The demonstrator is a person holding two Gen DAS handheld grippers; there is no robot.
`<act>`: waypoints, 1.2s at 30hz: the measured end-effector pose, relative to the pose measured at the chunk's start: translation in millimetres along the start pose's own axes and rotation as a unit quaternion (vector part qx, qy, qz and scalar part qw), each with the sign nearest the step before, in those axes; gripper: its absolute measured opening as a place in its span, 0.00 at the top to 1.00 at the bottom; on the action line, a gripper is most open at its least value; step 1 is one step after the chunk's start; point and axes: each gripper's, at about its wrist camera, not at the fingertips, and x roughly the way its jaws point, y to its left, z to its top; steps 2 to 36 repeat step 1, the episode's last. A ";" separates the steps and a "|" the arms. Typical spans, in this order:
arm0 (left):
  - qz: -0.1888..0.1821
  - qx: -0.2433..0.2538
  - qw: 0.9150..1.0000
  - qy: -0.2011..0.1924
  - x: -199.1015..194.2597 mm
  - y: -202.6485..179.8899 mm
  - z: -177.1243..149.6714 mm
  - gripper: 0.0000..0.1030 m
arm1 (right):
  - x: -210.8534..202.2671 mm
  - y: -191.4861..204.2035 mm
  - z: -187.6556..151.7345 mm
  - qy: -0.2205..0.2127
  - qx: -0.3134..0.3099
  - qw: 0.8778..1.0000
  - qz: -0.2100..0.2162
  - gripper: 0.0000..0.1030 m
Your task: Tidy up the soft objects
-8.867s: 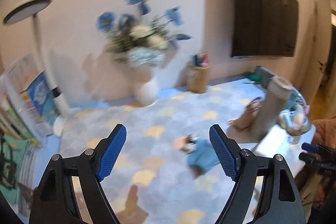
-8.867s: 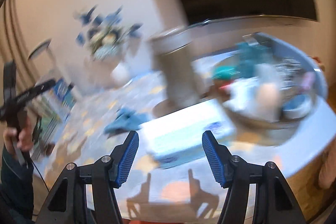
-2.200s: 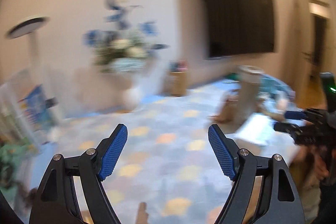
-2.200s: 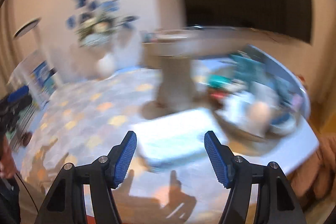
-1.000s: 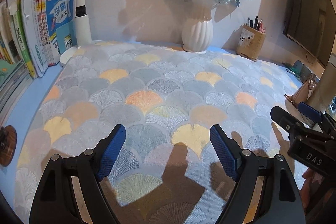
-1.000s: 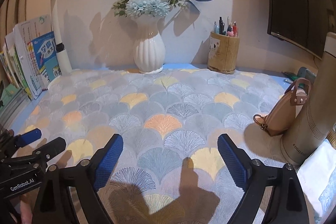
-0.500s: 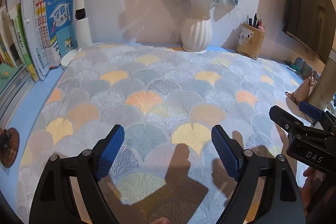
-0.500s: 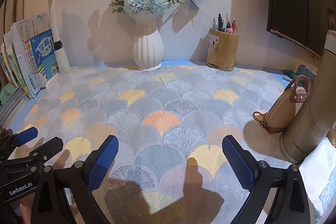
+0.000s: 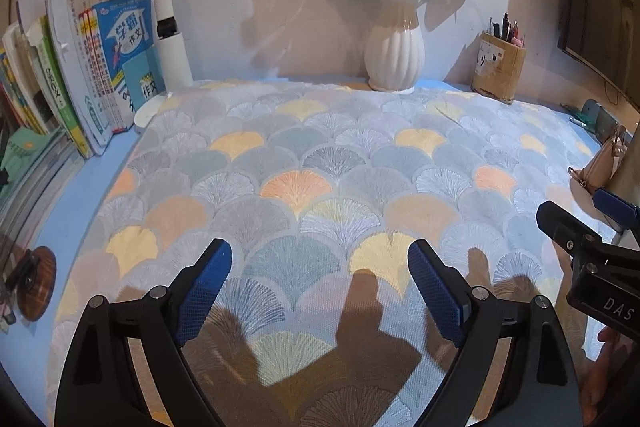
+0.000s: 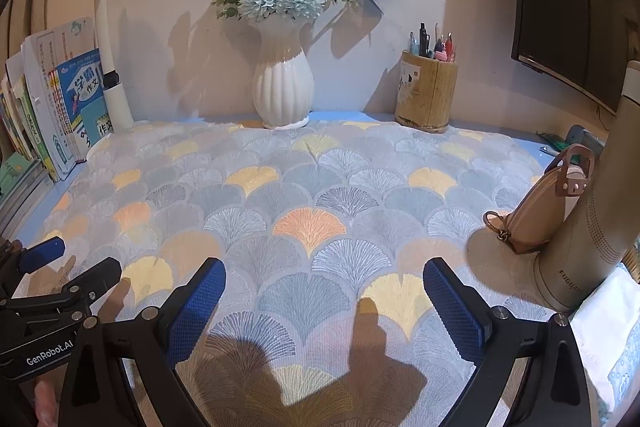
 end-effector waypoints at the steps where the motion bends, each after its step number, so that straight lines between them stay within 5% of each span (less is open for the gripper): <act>1: -0.002 0.000 1.000 0.000 -0.3 0.2 0.1 0.13 | 0.0 -0.1 0.0 0.000 0.000 1.000 0.000 0.04; 36: -0.002 0.000 1.000 0.000 -0.3 0.2 0.1 0.13 | 0.0 -0.1 0.0 0.000 0.000 1.000 0.000 0.04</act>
